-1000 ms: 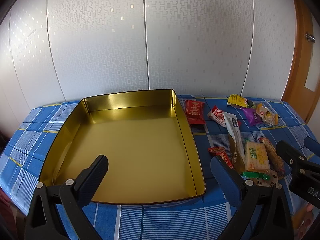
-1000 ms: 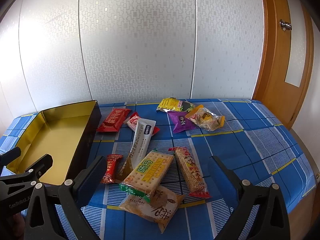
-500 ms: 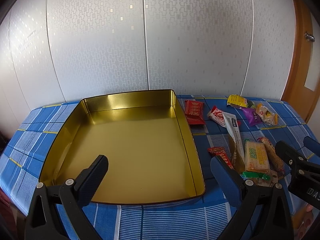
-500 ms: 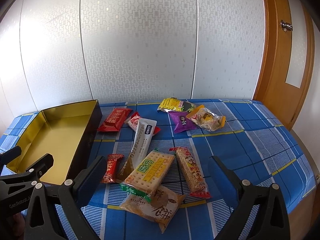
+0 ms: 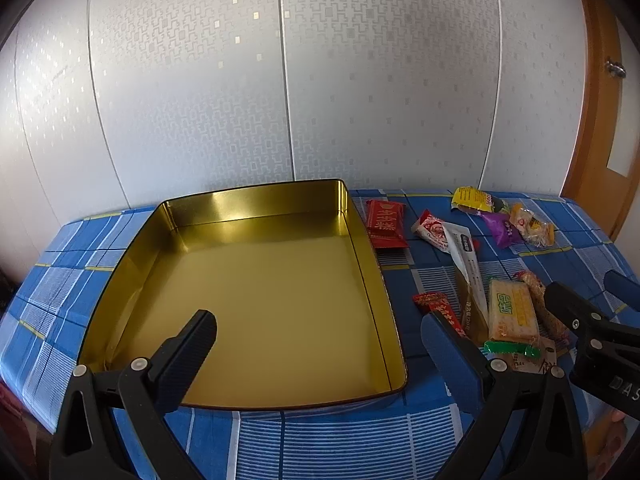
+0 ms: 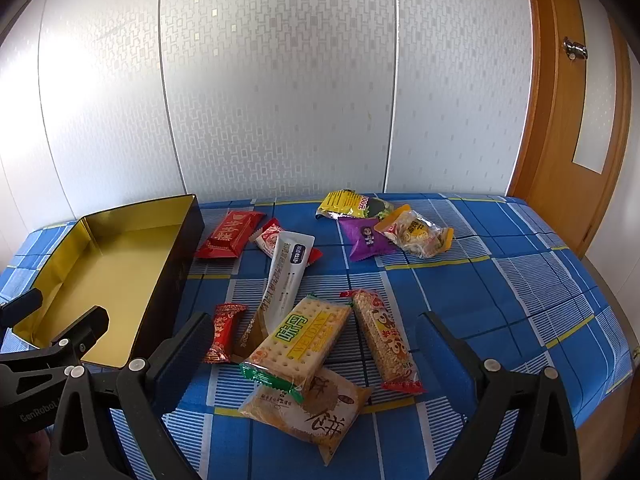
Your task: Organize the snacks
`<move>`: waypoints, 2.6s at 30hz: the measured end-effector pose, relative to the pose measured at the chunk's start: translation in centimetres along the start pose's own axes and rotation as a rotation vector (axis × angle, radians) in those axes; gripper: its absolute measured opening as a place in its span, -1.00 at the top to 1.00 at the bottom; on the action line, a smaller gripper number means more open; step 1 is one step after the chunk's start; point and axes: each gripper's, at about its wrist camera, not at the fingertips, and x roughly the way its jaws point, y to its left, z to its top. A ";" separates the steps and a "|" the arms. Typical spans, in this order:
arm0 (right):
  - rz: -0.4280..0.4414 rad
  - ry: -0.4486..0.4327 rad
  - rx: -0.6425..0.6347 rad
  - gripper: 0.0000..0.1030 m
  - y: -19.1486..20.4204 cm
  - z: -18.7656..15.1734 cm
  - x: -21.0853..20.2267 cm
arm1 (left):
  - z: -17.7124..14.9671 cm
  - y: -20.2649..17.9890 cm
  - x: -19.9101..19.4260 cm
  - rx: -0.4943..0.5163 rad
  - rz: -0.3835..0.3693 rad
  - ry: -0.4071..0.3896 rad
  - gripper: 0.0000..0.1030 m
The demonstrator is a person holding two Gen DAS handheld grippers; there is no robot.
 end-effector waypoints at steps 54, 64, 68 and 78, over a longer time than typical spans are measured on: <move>0.092 0.405 0.024 0.05 -7.6 -0.2 10.8 | -3.8 -9.3 -1.7 0.249 -0.396 -0.004 -0.99; 0.048 0.431 0.116 0.42 -10.3 -0.7 10.4 | -2.6 -11.7 -0.6 0.287 -0.397 -0.059 -0.97; 0.048 0.429 0.134 0.42 -10.8 -0.7 10.3 | -1.6 -13.1 0.5 0.320 -0.397 -0.060 -0.92; 0.036 0.425 0.119 0.42 -10.6 -0.7 10.2 | 0.6 -14.8 5.7 0.324 -0.461 0.098 -0.19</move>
